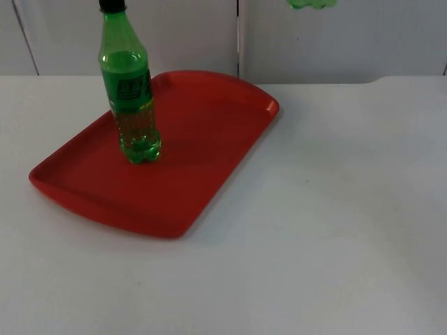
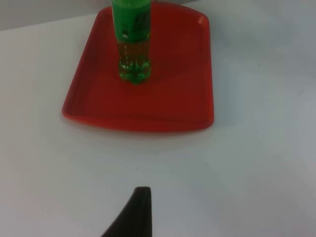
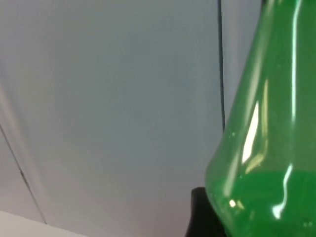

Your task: Place the bottle upright on the tray.

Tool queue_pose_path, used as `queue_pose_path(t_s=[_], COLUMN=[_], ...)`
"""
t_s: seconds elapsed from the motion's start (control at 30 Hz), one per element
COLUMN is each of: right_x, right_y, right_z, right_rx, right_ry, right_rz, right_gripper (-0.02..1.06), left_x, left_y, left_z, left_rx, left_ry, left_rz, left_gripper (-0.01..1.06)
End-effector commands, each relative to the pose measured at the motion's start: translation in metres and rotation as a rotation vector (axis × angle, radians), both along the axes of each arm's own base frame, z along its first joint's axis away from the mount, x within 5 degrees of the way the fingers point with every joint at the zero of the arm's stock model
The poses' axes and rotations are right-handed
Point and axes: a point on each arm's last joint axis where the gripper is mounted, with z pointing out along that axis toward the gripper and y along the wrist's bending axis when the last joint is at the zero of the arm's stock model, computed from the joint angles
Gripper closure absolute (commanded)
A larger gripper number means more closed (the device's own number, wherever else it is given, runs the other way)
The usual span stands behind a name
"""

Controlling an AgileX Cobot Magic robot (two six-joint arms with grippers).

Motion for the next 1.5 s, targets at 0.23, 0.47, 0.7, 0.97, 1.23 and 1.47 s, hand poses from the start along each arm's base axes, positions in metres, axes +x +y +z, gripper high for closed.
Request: queue_pose_path(t_s=[0.23, 0.47, 0.7, 0.97, 1.23, 1.47], right_x=[0.013, 0.052, 0.075, 0.083, 0.086, 0.086], right_y=[0.011, 0.041, 0.069, 0.087, 0.091, 0.092], right_z=[-0.01, -0.042, -0.088, -0.142, -0.19, -0.213], right_rx=[-0.126, -0.099, -0.029, 0.041, 0.113, 0.055], right_ry=[-0.11, -0.192, -0.257, -0.386, -0.393, -0.398], right_rz=[0.029, 0.038, 0.129, 0.247, 0.274, 0.28], right_gripper=[1.05, 1.05, 1.05, 1.05, 1.05, 1.05], left_x=[0.0, 0.0, 0.0, 0.0, 0.0, 0.0], left_y=[0.0, 0.0, 0.0, 0.0, 0.0, 0.0], left_z=[-0.002, -0.002, -0.002, -0.002, -0.002, -0.002], left_rx=[-0.008, -0.008, -0.008, -0.008, -0.008, -0.008], left_ry=[0.007, 0.007, 0.007, 0.007, 0.007, 0.007], left_rz=[-0.008, -0.008, -0.008, -0.008, -0.008, -0.008], left_gripper=[0.0, 0.0, 0.0, 0.0, 0.0, 0.0])
